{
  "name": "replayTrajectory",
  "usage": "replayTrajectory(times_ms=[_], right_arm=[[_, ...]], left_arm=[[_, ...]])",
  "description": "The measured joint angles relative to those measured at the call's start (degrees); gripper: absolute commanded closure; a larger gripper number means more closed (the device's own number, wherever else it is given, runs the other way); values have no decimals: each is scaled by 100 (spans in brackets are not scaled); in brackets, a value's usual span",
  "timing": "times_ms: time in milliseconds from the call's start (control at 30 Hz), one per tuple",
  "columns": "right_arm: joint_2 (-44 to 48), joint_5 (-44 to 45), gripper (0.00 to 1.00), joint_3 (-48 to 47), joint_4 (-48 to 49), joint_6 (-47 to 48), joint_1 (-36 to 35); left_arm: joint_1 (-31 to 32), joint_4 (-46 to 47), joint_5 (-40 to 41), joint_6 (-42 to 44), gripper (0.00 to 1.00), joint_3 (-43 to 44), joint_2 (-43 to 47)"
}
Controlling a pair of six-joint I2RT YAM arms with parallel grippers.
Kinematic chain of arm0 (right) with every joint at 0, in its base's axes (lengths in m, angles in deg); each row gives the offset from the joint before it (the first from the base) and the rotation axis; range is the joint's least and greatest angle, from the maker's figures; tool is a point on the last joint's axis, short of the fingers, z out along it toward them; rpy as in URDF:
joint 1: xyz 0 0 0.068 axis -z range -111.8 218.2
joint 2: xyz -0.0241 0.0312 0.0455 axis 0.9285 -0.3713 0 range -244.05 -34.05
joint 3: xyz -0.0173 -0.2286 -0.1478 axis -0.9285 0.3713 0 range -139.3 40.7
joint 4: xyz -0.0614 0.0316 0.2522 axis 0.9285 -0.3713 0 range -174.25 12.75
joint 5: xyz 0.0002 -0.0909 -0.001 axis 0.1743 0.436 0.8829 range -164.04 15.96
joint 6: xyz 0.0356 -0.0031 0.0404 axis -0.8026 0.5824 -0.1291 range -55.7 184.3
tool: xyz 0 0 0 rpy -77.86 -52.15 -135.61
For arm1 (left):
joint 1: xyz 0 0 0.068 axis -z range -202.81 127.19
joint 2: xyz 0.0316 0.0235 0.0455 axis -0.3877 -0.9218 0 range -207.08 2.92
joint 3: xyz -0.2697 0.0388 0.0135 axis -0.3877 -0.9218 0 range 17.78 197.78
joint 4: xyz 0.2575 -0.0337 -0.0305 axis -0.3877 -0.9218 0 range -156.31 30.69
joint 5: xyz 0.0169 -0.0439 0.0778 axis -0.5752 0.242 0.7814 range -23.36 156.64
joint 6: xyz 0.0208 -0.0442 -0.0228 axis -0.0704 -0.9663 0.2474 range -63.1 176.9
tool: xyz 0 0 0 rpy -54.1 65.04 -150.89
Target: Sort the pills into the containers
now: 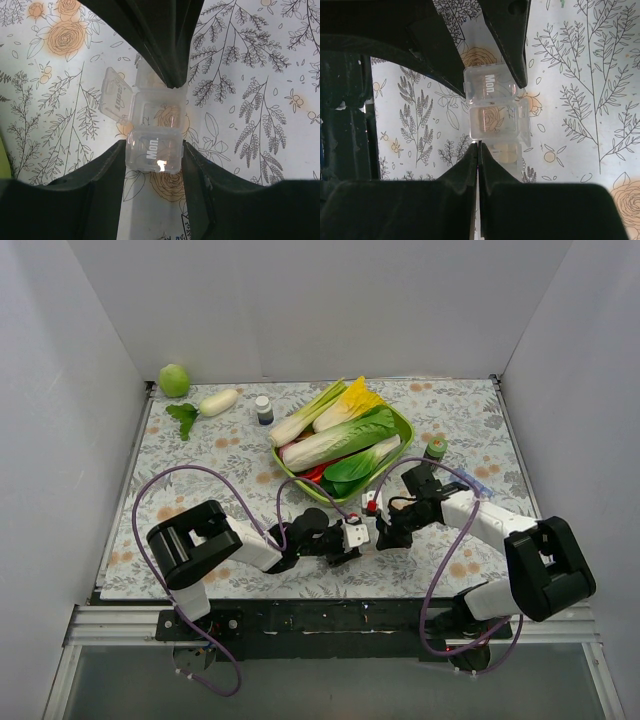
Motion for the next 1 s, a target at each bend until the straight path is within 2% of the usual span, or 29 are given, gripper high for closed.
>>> replayTrajectory(times_ms=[467, 600, 700, 767, 867, 1000], right_arm=[[723, 138, 95, -651, -625, 17, 2], [570, 166, 96, -396, -498, -28, 0], [74, 341, 97, -83, -323, -153, 0], [-166, 63, 97, -111, -339, -328, 13], [-459, 407, 97, -103, -280, -385, -33], [-389, 516, 96, -85, -345, -380, -17]], left_arm=[[44, 11, 188, -50, 96, 0, 0], [44, 11, 201, -76, 96, 0, 0], [44, 13, 212, -94, 97, 0, 0], [46, 17, 219, -81, 97, 0, 0], [52, 37, 334, -120, 97, 2, -7], [63, 44, 374, -146, 97, 2, -7]])
